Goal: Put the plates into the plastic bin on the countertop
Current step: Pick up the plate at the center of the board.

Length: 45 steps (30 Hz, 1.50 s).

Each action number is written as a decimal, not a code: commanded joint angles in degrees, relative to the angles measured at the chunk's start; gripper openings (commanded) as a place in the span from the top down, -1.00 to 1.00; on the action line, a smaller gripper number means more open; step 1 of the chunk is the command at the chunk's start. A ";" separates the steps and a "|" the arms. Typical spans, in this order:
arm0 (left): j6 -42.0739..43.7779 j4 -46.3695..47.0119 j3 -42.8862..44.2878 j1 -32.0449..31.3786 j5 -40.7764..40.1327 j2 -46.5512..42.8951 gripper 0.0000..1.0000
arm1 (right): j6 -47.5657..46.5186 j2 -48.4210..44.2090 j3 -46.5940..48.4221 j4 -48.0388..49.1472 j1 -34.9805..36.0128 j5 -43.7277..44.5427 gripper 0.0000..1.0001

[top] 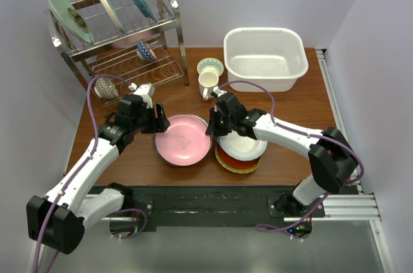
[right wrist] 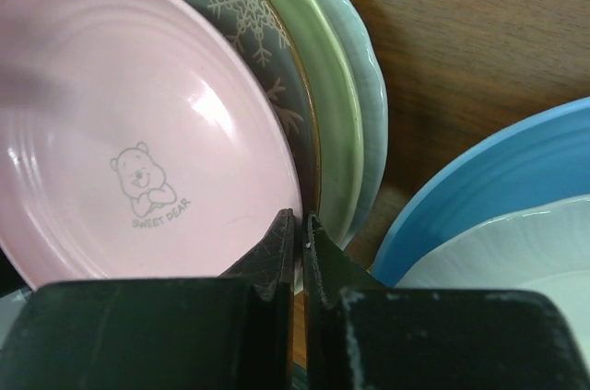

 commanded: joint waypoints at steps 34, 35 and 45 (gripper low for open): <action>-0.64 -1.50 -0.96 0.13 -11.09 -8.10 -0.67 | -2.38 -12.50 -0.79 -4.95 -2.69 3.91 1.00; -0.64 -1.50 -0.96 0.13 -11.09 -8.10 -0.68 | -2.55 -12.41 -0.53 -5.38 -3.04 3.82 1.00; -0.56 -1.50 -0.96 0.13 -10.21 -6.26 -0.81 | -3.61 -12.50 -0.09 -6.70 -8.31 0.22 1.00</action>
